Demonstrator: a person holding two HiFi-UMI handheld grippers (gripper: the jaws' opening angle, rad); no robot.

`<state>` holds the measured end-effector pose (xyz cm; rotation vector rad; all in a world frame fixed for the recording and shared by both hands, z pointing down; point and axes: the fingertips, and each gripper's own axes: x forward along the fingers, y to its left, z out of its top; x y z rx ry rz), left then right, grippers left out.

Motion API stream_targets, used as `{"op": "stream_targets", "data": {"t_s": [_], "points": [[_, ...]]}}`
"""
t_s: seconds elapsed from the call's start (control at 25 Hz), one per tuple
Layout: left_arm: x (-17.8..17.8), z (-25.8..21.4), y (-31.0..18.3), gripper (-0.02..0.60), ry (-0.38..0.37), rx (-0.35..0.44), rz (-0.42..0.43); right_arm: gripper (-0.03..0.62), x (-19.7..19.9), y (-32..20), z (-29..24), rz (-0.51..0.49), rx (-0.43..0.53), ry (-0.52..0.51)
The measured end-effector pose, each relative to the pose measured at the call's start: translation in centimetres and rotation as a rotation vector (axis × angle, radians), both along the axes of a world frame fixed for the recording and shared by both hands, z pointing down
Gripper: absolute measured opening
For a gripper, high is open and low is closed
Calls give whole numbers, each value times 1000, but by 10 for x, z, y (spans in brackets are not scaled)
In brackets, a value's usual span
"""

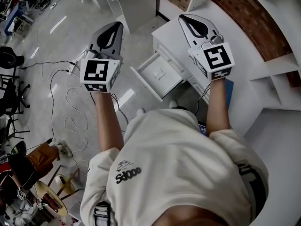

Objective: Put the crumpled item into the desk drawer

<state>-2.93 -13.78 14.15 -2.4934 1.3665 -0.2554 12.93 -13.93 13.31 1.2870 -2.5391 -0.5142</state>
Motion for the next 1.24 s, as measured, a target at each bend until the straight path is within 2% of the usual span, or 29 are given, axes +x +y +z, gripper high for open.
{"op": "stream_targets", "data": {"t_s": [0.56, 1.24], "points": [[-3, 12, -3, 12, -8, -33, -3, 5, 7, -7, 18, 15, -28, 45], [7, 22, -18, 12, -19, -59, 10, 6, 22, -23, 28, 39, -58, 20]]}}
